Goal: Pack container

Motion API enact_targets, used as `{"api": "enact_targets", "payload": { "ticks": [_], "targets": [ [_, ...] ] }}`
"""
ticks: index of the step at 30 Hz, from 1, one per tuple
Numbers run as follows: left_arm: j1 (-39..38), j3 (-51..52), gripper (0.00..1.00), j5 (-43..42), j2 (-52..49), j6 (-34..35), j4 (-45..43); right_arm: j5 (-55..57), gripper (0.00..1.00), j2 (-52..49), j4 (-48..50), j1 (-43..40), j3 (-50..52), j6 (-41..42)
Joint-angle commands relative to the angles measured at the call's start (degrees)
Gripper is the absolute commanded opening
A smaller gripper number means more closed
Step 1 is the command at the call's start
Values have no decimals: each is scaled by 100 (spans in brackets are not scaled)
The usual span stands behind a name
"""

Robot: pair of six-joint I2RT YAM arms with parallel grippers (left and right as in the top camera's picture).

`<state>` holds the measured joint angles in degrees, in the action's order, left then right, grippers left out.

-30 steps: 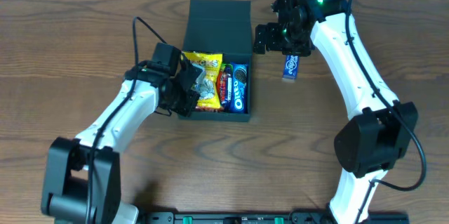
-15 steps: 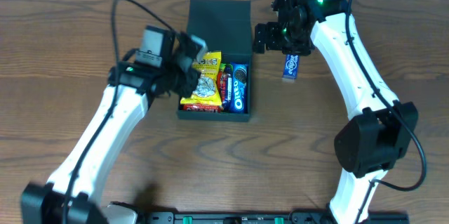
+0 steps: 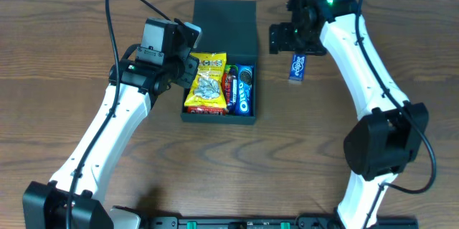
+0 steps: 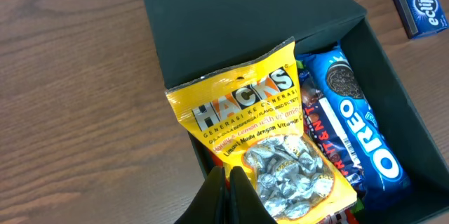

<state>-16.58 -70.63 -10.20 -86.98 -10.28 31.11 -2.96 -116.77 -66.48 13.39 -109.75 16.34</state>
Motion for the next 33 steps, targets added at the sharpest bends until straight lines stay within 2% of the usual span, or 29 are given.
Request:
{"api": "enact_targets", "payload": {
  "ticks": [1,10,18,23,31,33],
  "targets": [
    [11,13,6,70,0,70,-11,254,92,-393,68,-201,105,144],
    [11,13,6,72,0,68,-9,275,90,-1178,136,-400,105,138],
    [11,13,6,72,0,68,-9,229,74,-1585,160,-514,107,79],
    [11,13,6,72,0,68,-9,227,70,-1816,219,-566,107,79],
    [11,13,6,72,0,68,-9,229,49,-1851,378,-570,107,76],
    [11,13,6,72,0,68,-9,229,41,-1851,409,-570,107,76]
  ]
}}
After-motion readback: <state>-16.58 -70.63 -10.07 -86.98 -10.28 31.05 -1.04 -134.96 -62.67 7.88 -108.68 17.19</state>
